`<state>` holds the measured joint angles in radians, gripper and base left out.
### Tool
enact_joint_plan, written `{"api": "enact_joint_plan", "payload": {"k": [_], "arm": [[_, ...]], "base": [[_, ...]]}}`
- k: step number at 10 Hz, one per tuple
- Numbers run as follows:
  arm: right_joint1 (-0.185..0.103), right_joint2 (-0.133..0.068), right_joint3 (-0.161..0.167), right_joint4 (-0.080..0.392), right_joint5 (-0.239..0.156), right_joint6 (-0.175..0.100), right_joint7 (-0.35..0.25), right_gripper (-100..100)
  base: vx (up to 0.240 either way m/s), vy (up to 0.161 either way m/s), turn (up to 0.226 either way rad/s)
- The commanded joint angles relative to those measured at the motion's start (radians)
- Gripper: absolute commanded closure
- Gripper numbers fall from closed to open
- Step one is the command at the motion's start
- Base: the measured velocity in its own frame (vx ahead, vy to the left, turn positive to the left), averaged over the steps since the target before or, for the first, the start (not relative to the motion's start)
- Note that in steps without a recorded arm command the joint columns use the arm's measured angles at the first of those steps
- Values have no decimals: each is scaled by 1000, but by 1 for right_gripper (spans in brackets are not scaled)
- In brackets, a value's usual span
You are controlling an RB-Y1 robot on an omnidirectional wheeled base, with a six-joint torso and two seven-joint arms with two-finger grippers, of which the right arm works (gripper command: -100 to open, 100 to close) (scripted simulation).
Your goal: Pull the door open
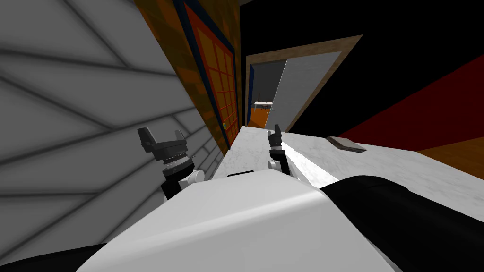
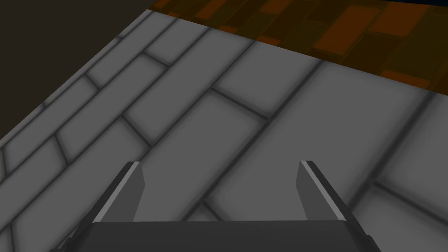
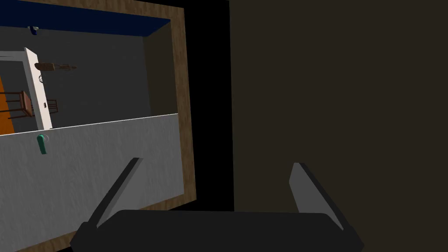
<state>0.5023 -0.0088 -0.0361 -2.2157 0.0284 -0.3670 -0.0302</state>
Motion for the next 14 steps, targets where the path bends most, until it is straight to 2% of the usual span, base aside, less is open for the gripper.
{"api": "enact_joint_plan", "payload": {"k": [1,8,11,14], "arm": [[-9,-10,8,28,12,-10,24,-100],[-53,-43,46,159,67,-57,135,-100],[-79,-58,68,237,100,-85,201,-100],[-97,-65,84,292,123,-105,247,-100]], "base": [[116,-51,72],[95,-34,32],[119,-46,48],[104,-42,37]]}}
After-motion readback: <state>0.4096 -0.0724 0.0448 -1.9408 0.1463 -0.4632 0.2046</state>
